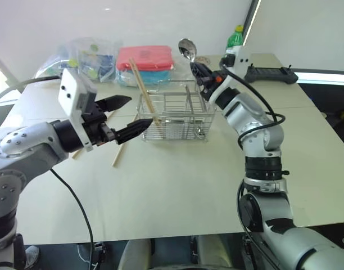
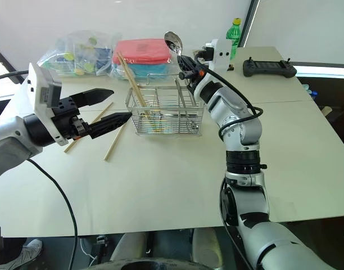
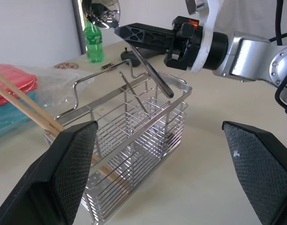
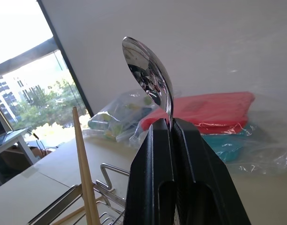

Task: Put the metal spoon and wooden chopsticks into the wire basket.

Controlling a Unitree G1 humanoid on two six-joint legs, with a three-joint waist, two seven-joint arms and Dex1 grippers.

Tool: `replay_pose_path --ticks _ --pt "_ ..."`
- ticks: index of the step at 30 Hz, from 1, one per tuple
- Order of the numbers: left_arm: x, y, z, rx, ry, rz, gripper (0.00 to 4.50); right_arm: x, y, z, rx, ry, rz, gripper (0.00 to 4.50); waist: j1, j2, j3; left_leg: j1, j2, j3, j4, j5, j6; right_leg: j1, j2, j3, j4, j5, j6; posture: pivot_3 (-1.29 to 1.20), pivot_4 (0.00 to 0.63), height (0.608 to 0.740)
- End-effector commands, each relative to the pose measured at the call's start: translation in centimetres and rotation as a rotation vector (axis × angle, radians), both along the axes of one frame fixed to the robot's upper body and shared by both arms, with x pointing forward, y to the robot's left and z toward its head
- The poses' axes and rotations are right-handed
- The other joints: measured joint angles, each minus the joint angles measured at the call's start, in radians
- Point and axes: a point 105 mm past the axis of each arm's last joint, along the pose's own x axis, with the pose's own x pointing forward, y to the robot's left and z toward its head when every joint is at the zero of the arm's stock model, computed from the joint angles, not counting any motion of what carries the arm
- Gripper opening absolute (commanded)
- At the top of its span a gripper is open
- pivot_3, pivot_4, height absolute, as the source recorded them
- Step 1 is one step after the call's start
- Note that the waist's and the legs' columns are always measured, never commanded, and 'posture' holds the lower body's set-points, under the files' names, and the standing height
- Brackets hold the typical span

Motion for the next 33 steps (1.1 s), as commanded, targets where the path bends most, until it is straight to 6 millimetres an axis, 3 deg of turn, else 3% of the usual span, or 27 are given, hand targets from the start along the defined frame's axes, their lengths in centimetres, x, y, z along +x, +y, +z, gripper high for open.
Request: replay_pose_path --ticks 1,7,11,14,18,21,24,27,33 --pt "0.0 0.2 1.0 0.007 -0.038 0.002 4.50 -0.5 -0.3 2.0 0.028 -0.083 -0.019 1.36 0.002 0.000 0.000 0.000 0.000 0.000 0.000 0.000 0.000 0.000 0.000 0.000 0.000 0.000 0.000 0.00 0.150 0.708" --pt "0.5 0.5 1.3 0.004 -0.038 0.004 4.50 -0.7 -1.3 2.5 0.004 -0.104 -0.053 4.39 0.001 0.000 0.000 0.000 0.000 0.000 0.000 0.000 0.000 0.000 0.000 0.000 0.000 0.000 0.000 0.00 0.150 0.708" --pt "0.7 0.4 1.1 -0.002 -0.033 0.003 4.50 -1.2 -2.7 2.9 -0.061 -0.122 -0.067 4.39 0.002 0.000 0.000 0.000 0.000 0.000 0.000 0.000 0.000 0.000 0.000 0.000 0.000 0.000 0.000 0.00 0.150 0.708" --pt "0.9 0.3 1.1 -0.015 -0.039 0.013 4.50 -1.8 -4.2 4.1 -0.210 -0.171 -0.054 4.39 0.005 0.000 0.000 -0.001 0.000 0.000 0.000 0.000 0.000 0.000 0.000 0.000 -0.001 0.000 0.000 0.00 0.150 0.708" --pt "1.2 1.2 0.9 -0.020 -0.042 0.061 4.50 -4.1 -5.6 7.8 -0.410 -0.256 0.104 4.39 0.004 0.000 0.003 -0.001 0.000 0.001 0.000 0.000 0.000 0.000 0.000 0.000 -0.003 0.000 -0.001 0.00 0.150 0.708" --pt "1.5 2.2 0.5 0.006 -0.037 0.105 4.50 -6.2 -5.8 8.4 -0.581 -0.268 0.264 4.39 -0.002 0.000 0.003 0.000 0.000 0.001 -0.002 0.000 0.000 0.000 0.000 0.000 -0.003 -0.001 0.000 0.00 0.150 0.708" --pt "2.3 4.1 -0.4 0.056 -0.026 0.178 4.50 -8.2 -5.9 7.7 -0.721 -0.226 0.412 4.39 -0.002 -0.001 0.003 0.002 0.001 0.001 -0.005 0.000 0.001 0.000 0.000 0.000 -0.003 -0.003 -0.001 0.00 0.150 0.708" --pt "3.6 6.3 -1.4 0.114 -0.001 0.249 4.50 -10.1 -5.9 5.7 -0.800 -0.198 0.537 4.39 0.003 -0.003 0.003 0.001 0.001 0.001 -0.006 0.000 0.001 -0.001 0.000 0.000 -0.003 -0.003 -0.001 0.00 0.150 0.708" --pt "5.8 10.6 -2.7 0.203 0.059 0.281 4.50 -11.4 -6.2 2.5 -0.788 -0.119 0.568 4.39 0.007 -0.004 0.003 0.000 0.000 0.002 -0.005 0.000 0.000 -0.001 -0.001 0.000 -0.007 -0.003 -0.001 0.00 0.150 0.708"
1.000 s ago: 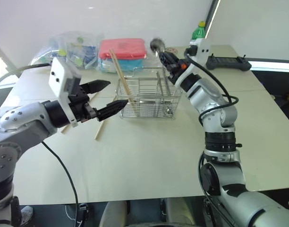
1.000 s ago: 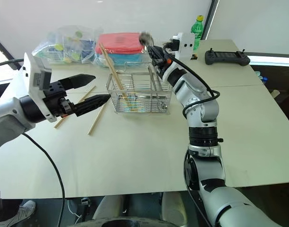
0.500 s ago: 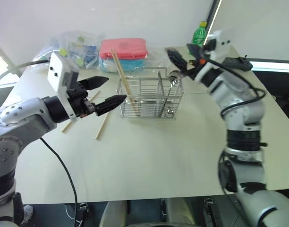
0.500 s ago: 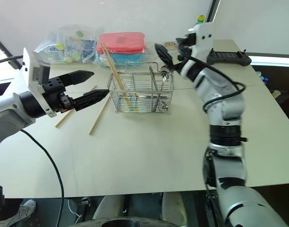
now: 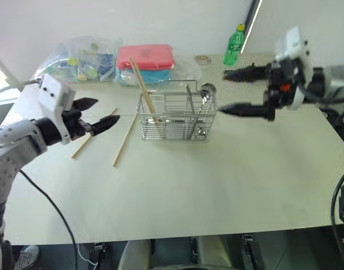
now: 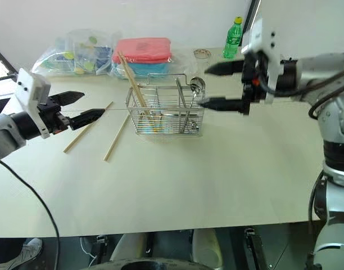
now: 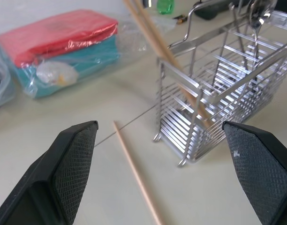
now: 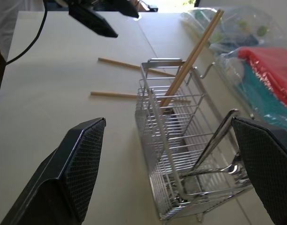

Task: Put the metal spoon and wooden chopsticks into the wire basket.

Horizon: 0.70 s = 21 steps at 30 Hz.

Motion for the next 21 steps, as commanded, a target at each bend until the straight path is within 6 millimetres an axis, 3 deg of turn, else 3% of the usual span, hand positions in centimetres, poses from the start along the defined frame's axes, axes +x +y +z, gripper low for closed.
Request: replay_pose_path --ticks 1,5,13,21 --pt "1.3 2.5 0.4 0.052 -0.015 0.011 4.50 -1.1 0.0 0.4 0.028 -0.037 -0.010 4.39 0.001 0.000 0.000 -0.001 0.000 0.000 0.000 0.000 0.000 0.000 0.000 0.000 -0.001 0.000 0.000 0.00 0.150 0.708" --pt "3.7 4.7 -1.2 0.120 0.028 0.019 4.50 -1.7 -0.3 -1.0 0.044 -0.010 -0.046 4.39 0.003 0.000 0.000 -0.001 0.000 0.001 0.000 0.000 0.000 0.000 0.000 0.000 -0.003 0.001 0.000 0.00 0.150 0.708" --pt "8.7 4.7 -5.2 0.118 0.147 0.020 4.50 -2.4 -1.5 -1.5 0.029 0.001 -0.109 4.39 0.014 -0.001 0.000 -0.003 -0.001 0.002 -0.001 0.000 0.000 0.000 -0.001 0.000 -0.005 0.004 0.005 0.00 0.150 0.708" --pt "10.4 4.5 -8.6 0.160 0.210 0.086 4.50 -3.2 -2.1 -1.0 0.042 0.006 -0.141 4.39 0.013 -0.002 0.000 -0.003 -0.001 0.002 -0.001 0.000 0.000 0.000 -0.001 0.000 -0.005 0.006 0.009 0.00 0.150 0.708"
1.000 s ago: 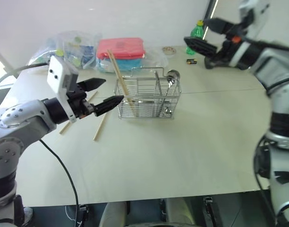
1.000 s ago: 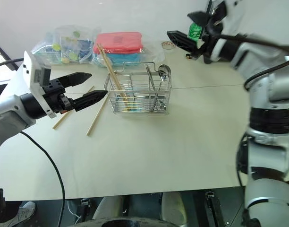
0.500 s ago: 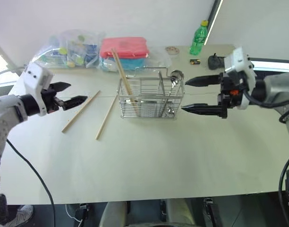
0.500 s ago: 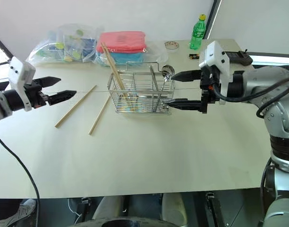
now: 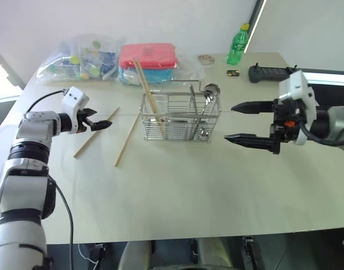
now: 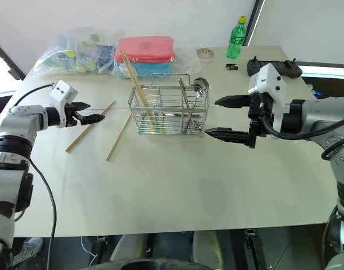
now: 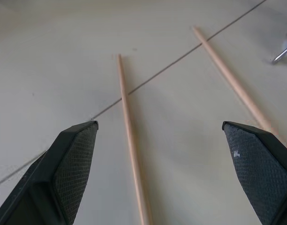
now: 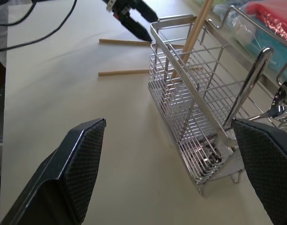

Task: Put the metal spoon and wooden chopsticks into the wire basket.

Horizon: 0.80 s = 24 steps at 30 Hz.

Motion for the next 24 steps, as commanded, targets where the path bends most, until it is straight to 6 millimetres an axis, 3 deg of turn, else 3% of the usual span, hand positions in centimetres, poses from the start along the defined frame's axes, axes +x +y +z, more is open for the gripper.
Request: replay_pose_path --ticks 1,10,13,20,24 --pt "0.7 0.2 0.6 0.037 -0.037 0.028 4.50 -0.6 -0.1 1.5 0.007 -0.060 -0.013 4.39 0.003 0.000 0.000 0.000 0.000 0.000 0.000 0.000 0.000 0.000 0.000 0.000 0.000 0.000 0.000 0.00 0.150 0.708" --pt "0.7 0.0 -1.6 0.079 0.015 0.050 4.50 -0.5 -0.3 2.0 0.024 -0.077 -0.052 4.39 0.007 -0.001 0.000 0.000 0.000 0.000 0.004 0.000 0.000 0.002 -0.001 0.000 0.001 0.001 0.002 0.00 0.150 0.708" --pt "0.5 -0.1 -2.2 0.084 0.036 0.042 3.69 -0.6 -0.3 2.0 0.021 -0.076 -0.052 4.47 0.008 -0.001 0.000 0.000 0.000 0.000 0.006 0.000 0.000 0.002 -0.001 0.000 0.002 0.001 0.002 0.00 0.150 0.708" --pt "0.3 0.3 -2.7 0.062 0.049 0.078 0.07 -0.7 -0.3 2.2 0.020 -0.075 -0.054 4.47 0.004 -0.001 0.000 0.001 0.000 0.000 0.009 0.000 0.000 0.002 -0.001 0.000 0.006 0.002 0.002 0.00 0.150 0.708" --pt "0.4 0.4 -2.7 0.044 0.047 0.102 0.02 -0.8 -0.4 2.1 0.019 -0.066 -0.053 4.47 0.004 -0.001 0.000 0.001 0.000 0.000 0.010 0.000 0.000 0.002 -0.001 0.000 0.008 0.001 0.002 0.00 0.150 0.708"
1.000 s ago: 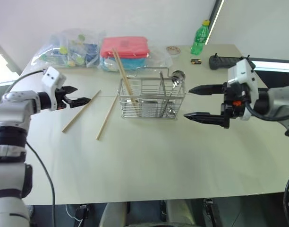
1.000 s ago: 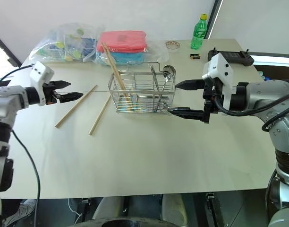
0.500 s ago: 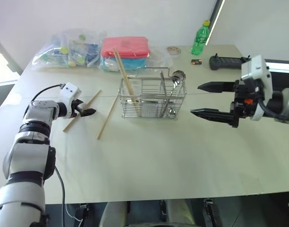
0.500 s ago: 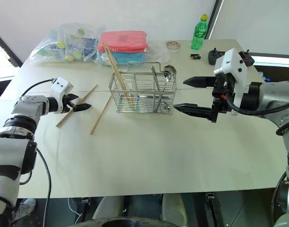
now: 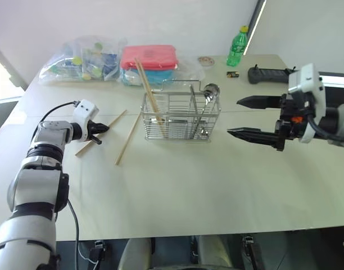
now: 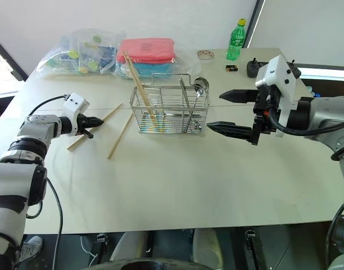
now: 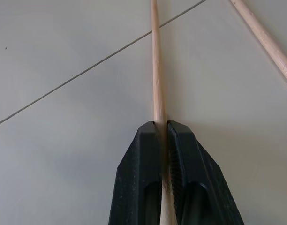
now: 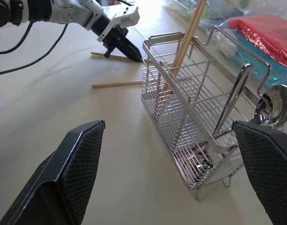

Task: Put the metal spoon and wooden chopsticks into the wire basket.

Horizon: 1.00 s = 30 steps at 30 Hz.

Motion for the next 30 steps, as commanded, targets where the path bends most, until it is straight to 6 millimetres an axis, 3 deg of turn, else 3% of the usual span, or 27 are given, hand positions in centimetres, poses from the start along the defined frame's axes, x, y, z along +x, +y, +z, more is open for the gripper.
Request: replay_pose_path --ticks 1,6,8,11,17,20,23,25,27,30 --pt "0.0 0.6 0.1 -0.015 -0.001 0.040 0.02 -0.6 -0.1 0.9 -0.012 -0.043 0.005 4.47 0.000 0.000 0.000 0.000 0.000 0.000 0.000 0.000 0.000 0.000 0.000 0.000 0.000 0.000 0.000 0.00 0.150 0.708" --pt "0.0 1.1 0.6 -0.042 -0.022 0.058 0.02 -0.4 0.0 0.8 -0.003 -0.039 0.007 4.47 -0.001 0.000 0.000 0.000 0.000 0.000 0.000 0.000 0.000 0.000 0.000 0.000 0.001 0.000 0.000 0.00 0.150 0.708" --pt "0.3 1.3 1.8 -0.062 -0.068 0.073 0.02 -0.3 0.0 0.6 -0.003 -0.040 0.004 4.47 -0.001 0.000 0.000 0.000 0.000 0.000 0.000 0.000 0.000 0.000 0.000 0.000 0.001 0.000 0.000 0.00 0.150 0.708" --pt "1.1 1.4 5.5 -0.150 -0.200 0.083 0.02 -0.1 0.1 0.6 0.008 -0.041 0.001 4.47 -0.001 -0.001 0.000 0.000 0.000 0.000 0.000 0.000 0.000 -0.001 0.000 0.000 0.001 0.000 0.000 0.00 0.150 0.708" --pt "1.0 0.5 17.5 -0.478 -0.659 0.120 0.02 0.3 0.1 0.6 0.026 -0.035 -0.004 4.47 0.005 -0.003 0.001 -0.001 0.000 -0.001 0.001 0.000 0.000 -0.001 -0.001 0.000 0.001 0.000 0.000 0.00 0.150 0.708" --pt "-1.0 -3.0 22.9 -0.616 -0.847 0.050 0.02 0.5 0.4 0.6 0.041 -0.030 -0.003 4.47 0.008 -0.003 0.001 -0.002 -0.001 -0.001 0.002 0.000 -0.001 0.000 -0.002 0.000 0.000 0.000 0.000 0.00 0.150 0.708" --pt "-2.4 -6.1 25.6 -0.711 -0.942 0.014 0.02 0.7 0.6 0.6 0.059 -0.027 0.001 4.47 0.009 -0.003 0.001 -0.002 -0.002 -0.002 0.003 0.001 -0.002 0.001 -0.003 0.000 0.000 0.002 0.003 0.00 0.150 0.708" --pt "-2.8 -9.1 25.8 -0.778 -0.961 -0.014 0.02 1.0 0.9 0.8 0.084 -0.014 -0.006 4.47 0.008 -0.003 0.001 -0.002 -0.003 -0.002 0.003 0.001 -0.002 0.002 -0.003 0.000 -0.002 0.002 0.003 0.00 0.150 0.708" --pt "-2.9 -12.0 24.9 -0.831 -0.935 -0.044 0.02 0.8 1.1 0.7 0.086 -0.001 0.002 4.47 0.008 -0.003 0.001 0.000 -0.003 -0.002 0.003 0.001 -0.002 0.004 -0.003 0.000 -0.002 0.002 0.003 0.00 0.150 0.708" --pt "-2.8 -14.0 23.6 -0.843 -0.911 -0.045 0.02 0.3 1.2 0.5 0.073 0.004 0.014 4.47 0.006 -0.003 0.001 0.001 -0.003 -0.002 0.003 0.001 -0.002 0.007 -0.002 0.000 -0.005 0.002 0.003 0.00 0.150 0.708"
